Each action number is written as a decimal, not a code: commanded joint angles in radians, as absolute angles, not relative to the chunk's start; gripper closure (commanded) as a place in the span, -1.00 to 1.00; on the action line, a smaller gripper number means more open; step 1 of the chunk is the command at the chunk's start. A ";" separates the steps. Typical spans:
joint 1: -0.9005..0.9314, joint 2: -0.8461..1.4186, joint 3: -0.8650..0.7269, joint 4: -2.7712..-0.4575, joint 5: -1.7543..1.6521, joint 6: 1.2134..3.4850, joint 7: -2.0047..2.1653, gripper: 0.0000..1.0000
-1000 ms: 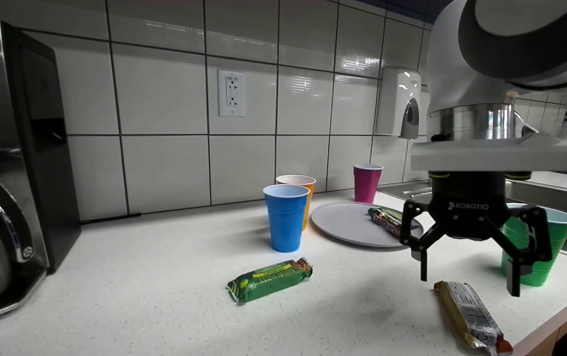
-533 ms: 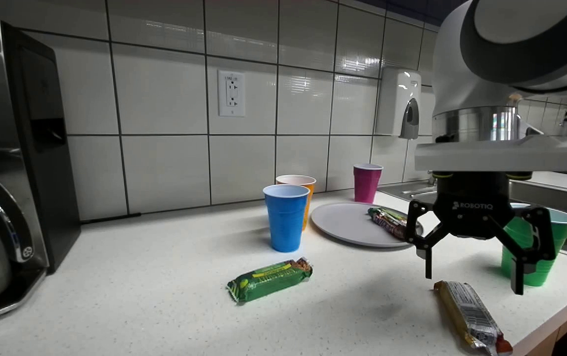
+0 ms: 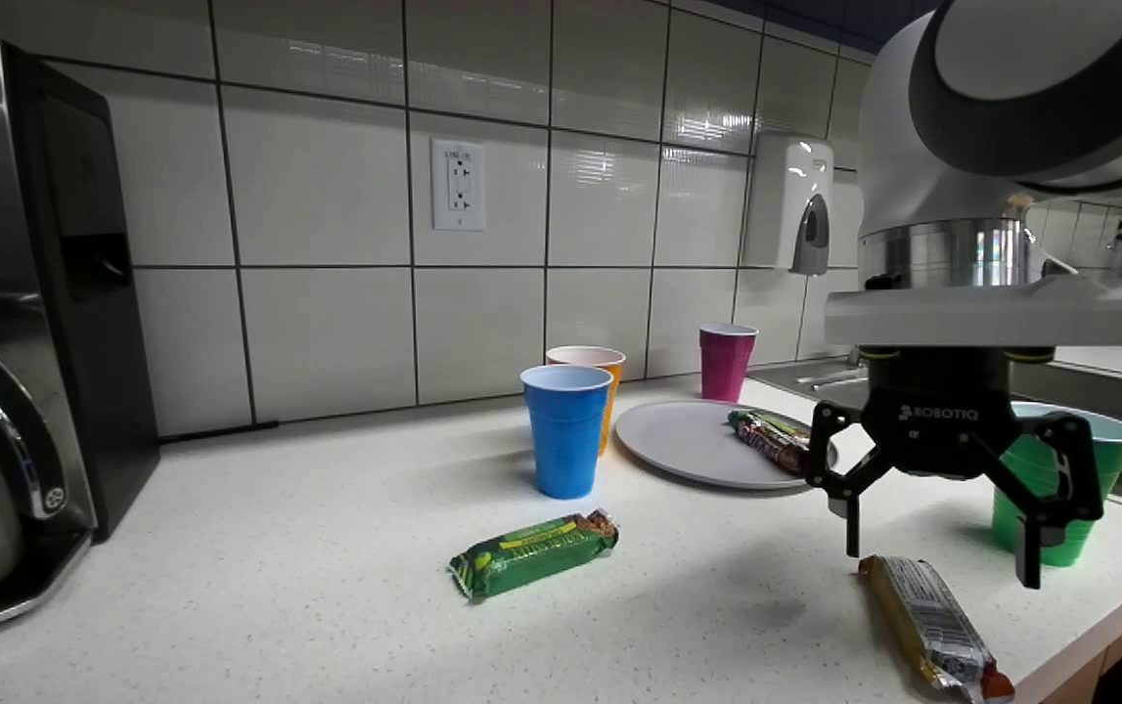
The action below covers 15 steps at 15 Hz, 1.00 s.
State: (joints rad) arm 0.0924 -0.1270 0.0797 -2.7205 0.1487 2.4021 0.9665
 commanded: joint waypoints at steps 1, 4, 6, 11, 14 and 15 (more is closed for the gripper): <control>0.077 -0.140 0.084 -2.700 0.156 2.383 0.934 -1.00; 0.080 -0.128 0.092 -2.709 0.151 2.400 0.962 -1.00; 0.080 -0.128 0.092 -2.707 0.151 2.400 0.962 -1.00; 0.076 -0.110 0.094 -2.700 0.132 2.402 0.973 -1.00; 0.075 -0.094 0.091 -2.700 0.122 2.416 0.968 -1.00; 0.076 -0.090 0.090 -2.702 0.122 2.425 0.964 -1.00</control>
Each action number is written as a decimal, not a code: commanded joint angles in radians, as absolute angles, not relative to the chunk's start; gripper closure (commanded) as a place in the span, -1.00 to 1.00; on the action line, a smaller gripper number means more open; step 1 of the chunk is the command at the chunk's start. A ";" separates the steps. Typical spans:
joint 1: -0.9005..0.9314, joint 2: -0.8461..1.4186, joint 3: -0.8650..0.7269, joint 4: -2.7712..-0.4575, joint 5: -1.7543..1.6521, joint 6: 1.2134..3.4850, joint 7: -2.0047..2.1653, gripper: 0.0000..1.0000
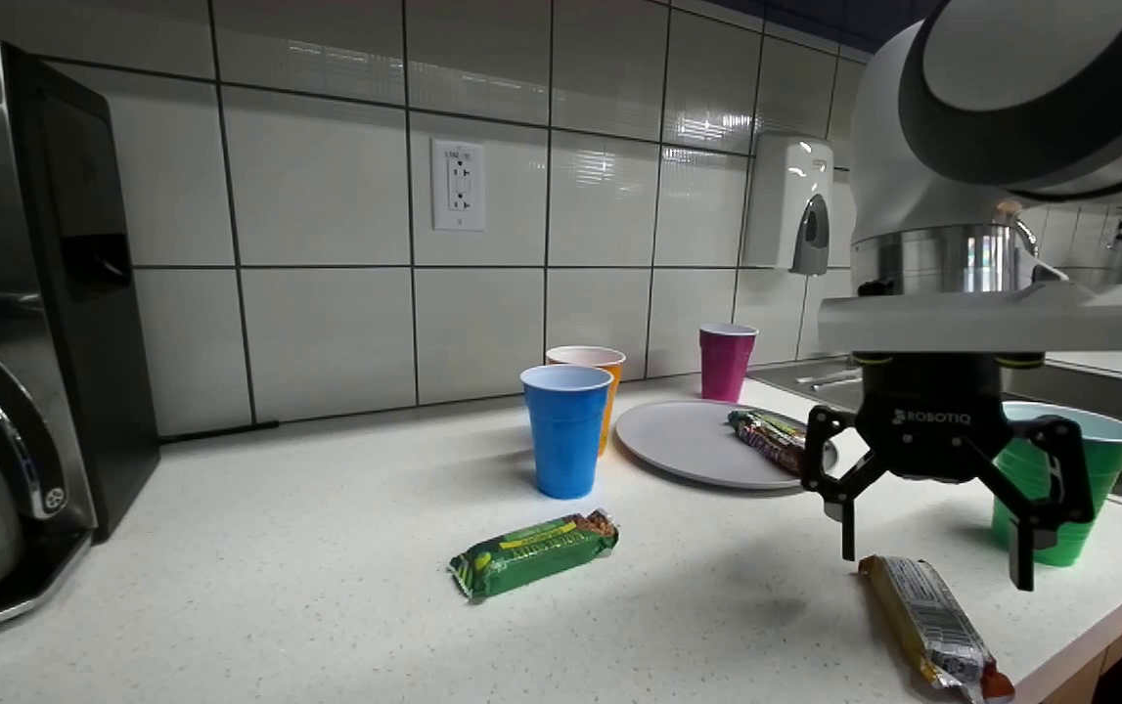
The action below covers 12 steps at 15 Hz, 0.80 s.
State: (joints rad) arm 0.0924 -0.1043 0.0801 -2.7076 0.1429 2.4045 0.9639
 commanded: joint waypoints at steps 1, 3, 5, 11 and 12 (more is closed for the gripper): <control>0.076 -0.085 0.089 -2.703 0.122 2.437 0.960 -1.00; 0.076 -0.071 0.085 -2.704 0.125 2.465 0.950 -1.00; 0.076 -0.054 0.082 -2.703 0.131 2.484 0.941 -1.00; 0.078 -0.021 0.074 -2.699 0.133 2.510 0.932 -1.00; 0.078 -0.018 0.073 -2.699 0.134 2.512 0.930 -1.00</control>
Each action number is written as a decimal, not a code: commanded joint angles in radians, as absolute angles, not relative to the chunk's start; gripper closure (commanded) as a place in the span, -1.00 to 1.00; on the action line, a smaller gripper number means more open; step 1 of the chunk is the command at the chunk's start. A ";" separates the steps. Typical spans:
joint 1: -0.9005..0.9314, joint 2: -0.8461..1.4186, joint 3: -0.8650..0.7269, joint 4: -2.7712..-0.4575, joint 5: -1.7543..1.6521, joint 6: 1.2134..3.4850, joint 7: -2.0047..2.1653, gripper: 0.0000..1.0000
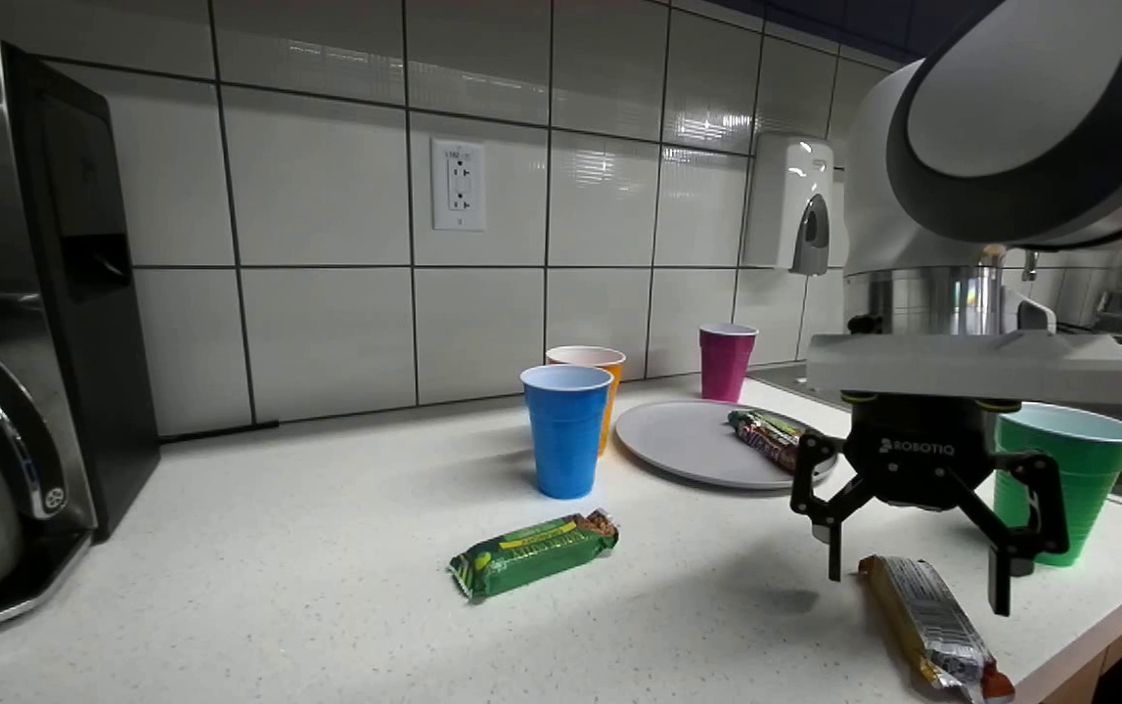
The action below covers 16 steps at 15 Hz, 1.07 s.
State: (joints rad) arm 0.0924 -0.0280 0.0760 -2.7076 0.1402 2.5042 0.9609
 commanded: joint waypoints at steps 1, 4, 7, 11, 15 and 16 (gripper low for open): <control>0.078 -0.017 0.071 -2.699 0.134 2.513 0.928 -1.00; 0.079 -0.020 0.068 -2.704 0.135 2.517 0.924 -0.31; 0.079 -0.024 0.067 -2.707 0.134 2.516 0.925 0.16; 0.081 -0.029 0.068 -2.707 0.136 2.509 0.926 0.65; 0.087 -0.042 0.075 -2.707 0.126 2.497 0.936 0.66; 0.089 -0.048 0.077 -2.709 0.126 2.495 0.935 0.66</control>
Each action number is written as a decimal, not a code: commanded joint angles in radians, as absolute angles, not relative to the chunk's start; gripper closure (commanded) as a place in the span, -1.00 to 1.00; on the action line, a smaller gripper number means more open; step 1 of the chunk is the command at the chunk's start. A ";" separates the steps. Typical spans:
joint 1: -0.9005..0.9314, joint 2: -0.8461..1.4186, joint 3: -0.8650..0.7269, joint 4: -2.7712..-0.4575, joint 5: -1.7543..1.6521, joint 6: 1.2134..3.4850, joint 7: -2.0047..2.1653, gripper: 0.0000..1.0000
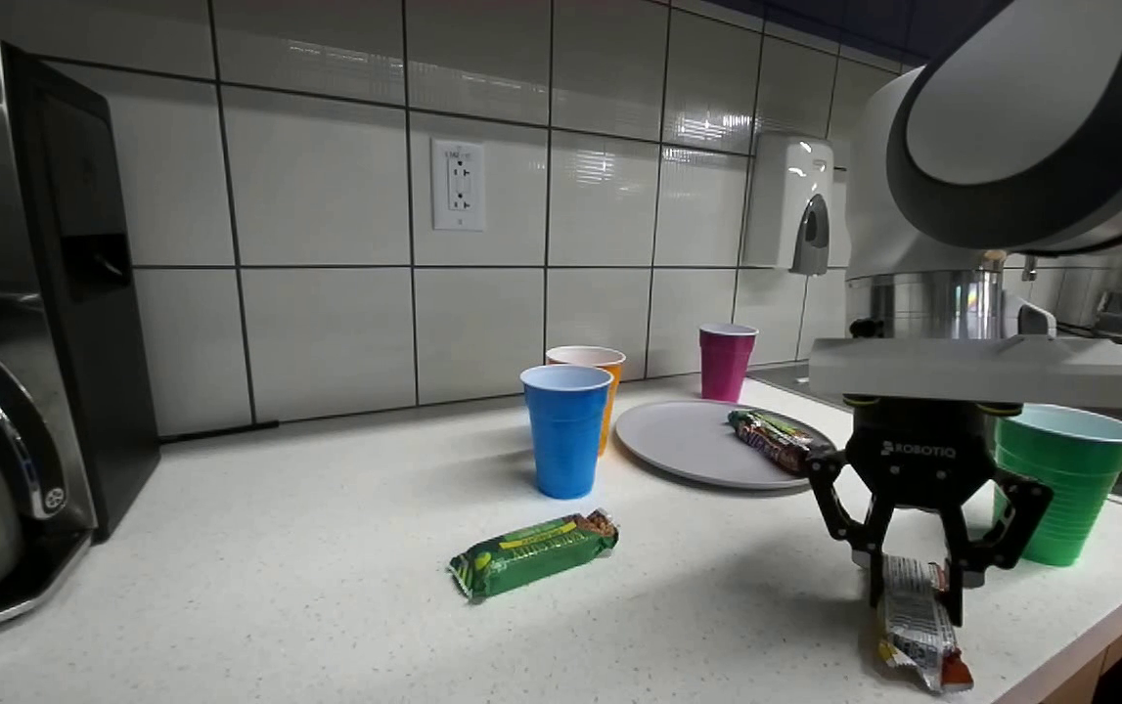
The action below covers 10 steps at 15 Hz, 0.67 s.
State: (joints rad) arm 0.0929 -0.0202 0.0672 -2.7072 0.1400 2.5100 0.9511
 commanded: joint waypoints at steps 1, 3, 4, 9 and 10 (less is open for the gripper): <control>0.092 -0.055 0.080 -2.710 0.120 2.492 0.942 0.66; 0.097 -0.068 0.087 -2.710 0.102 2.481 0.954 0.66; 0.099 -0.074 0.090 -2.708 0.091 2.475 0.960 0.66; 0.102 -0.090 0.107 -2.688 0.035 2.428 0.972 0.66; 0.102 -0.093 0.110 -2.680 0.024 2.411 0.973 0.66</control>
State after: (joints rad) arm 0.1060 -0.0556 0.0935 -2.7013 0.0631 2.4854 0.9520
